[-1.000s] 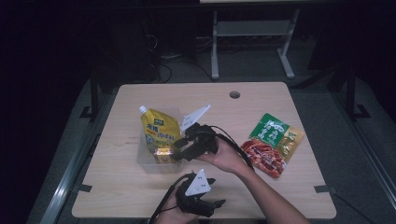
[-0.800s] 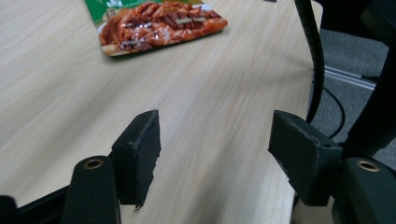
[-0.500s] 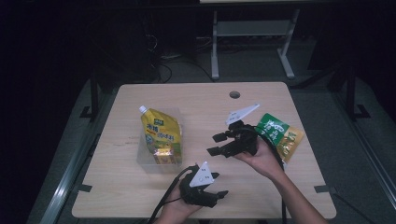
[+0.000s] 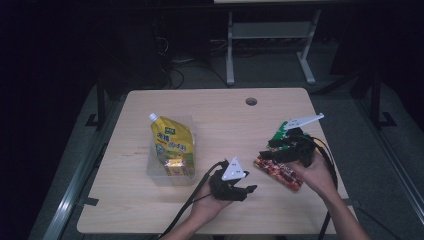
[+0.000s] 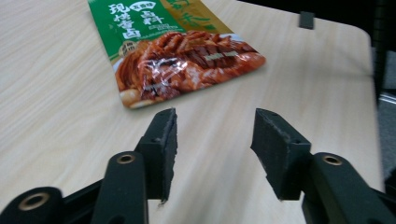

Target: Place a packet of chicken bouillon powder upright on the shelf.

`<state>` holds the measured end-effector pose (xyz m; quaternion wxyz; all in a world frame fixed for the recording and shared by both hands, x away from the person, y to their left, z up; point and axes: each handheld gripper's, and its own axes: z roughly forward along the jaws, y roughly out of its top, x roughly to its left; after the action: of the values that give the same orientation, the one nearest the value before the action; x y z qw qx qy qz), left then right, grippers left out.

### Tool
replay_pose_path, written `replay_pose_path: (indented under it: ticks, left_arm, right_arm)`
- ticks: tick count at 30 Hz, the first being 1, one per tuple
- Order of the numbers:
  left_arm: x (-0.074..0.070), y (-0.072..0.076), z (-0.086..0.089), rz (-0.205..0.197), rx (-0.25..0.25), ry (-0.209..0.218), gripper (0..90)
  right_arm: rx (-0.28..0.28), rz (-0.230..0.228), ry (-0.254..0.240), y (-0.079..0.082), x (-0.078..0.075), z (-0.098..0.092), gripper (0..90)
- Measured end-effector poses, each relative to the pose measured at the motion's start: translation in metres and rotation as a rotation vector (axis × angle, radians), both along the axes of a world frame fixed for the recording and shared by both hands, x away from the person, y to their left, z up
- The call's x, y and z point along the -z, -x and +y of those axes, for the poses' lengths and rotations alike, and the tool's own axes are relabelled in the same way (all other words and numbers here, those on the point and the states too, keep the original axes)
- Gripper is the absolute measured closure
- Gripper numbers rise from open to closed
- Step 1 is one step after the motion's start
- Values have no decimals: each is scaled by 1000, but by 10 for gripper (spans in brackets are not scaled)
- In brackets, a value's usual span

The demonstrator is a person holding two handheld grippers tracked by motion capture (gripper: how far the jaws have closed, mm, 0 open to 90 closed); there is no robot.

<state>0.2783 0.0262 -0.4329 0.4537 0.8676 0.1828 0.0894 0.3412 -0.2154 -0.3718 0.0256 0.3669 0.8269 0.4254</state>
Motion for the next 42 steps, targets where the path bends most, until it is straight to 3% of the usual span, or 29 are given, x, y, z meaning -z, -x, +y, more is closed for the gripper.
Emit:
replay_pose_path:
  ticks: [6, 10, 15, 22, 28, 34, 42]
  left_arm:
    - [8, -22, -25, 18, 2, -22, 561]
    - [11, -37, -41, 32, -14, -30, 640]
    - [14, -52, -56, 15, -58, -66, 740]
    - [24, -71, -72, 42, -106, -113, 812]
    - [33, -75, -84, 78, -102, -158, 785]
    - [33, -75, -90, 63, -105, -187, 793]
    - [33, -75, -91, 60, -97, -204, 811]
  right_arm:
    - [139, 42, 31, -4, 16, -35, 327]
    - [214, 58, 52, -7, 24, -54, 329]
    - [322, 83, 90, -11, 35, -76, 322]
    - [463, 155, 133, -15, 52, -99, 328]
    - [563, 214, 139, -22, 63, -115, 317]
    - [632, 244, 149, -29, 73, -125, 317]
    - [687, 296, 102, -32, 79, -135, 321]
